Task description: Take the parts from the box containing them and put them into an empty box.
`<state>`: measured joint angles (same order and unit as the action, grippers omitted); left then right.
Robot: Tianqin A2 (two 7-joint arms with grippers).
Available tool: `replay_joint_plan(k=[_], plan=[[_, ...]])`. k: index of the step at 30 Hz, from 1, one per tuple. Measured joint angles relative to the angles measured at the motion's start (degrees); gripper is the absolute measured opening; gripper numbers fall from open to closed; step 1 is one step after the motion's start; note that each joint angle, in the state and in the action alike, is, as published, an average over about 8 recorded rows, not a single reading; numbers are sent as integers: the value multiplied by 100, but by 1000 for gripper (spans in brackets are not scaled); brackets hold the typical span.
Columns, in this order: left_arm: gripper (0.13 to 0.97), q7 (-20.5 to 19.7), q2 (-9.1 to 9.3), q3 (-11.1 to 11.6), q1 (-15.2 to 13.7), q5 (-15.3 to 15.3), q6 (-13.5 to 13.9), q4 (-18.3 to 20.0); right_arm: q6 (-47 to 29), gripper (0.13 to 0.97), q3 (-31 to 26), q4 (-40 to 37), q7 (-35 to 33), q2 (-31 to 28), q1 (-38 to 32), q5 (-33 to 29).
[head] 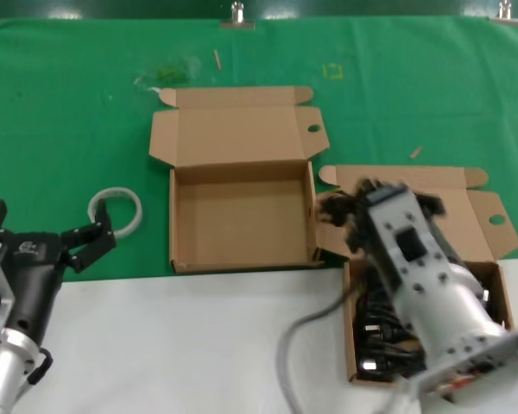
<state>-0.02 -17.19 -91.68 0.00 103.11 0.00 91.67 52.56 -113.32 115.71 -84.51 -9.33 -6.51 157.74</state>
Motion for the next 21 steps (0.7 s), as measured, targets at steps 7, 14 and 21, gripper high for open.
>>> replay_joint_plan(k=[7, 14, 21], plan=[[965, 0, 0, 0, 0, 0, 0, 0, 357, 147, -745, 73, -36, -7, -815, 0], [965, 0, 0, 0, 0, 0, 0, 0, 548, 138, -1077, 176, -59, -9, -1298, 0], [965, 0, 0, 0, 0, 0, 0, 0, 469, 138, -1272, 83, 139, -10, -1424, 0]])
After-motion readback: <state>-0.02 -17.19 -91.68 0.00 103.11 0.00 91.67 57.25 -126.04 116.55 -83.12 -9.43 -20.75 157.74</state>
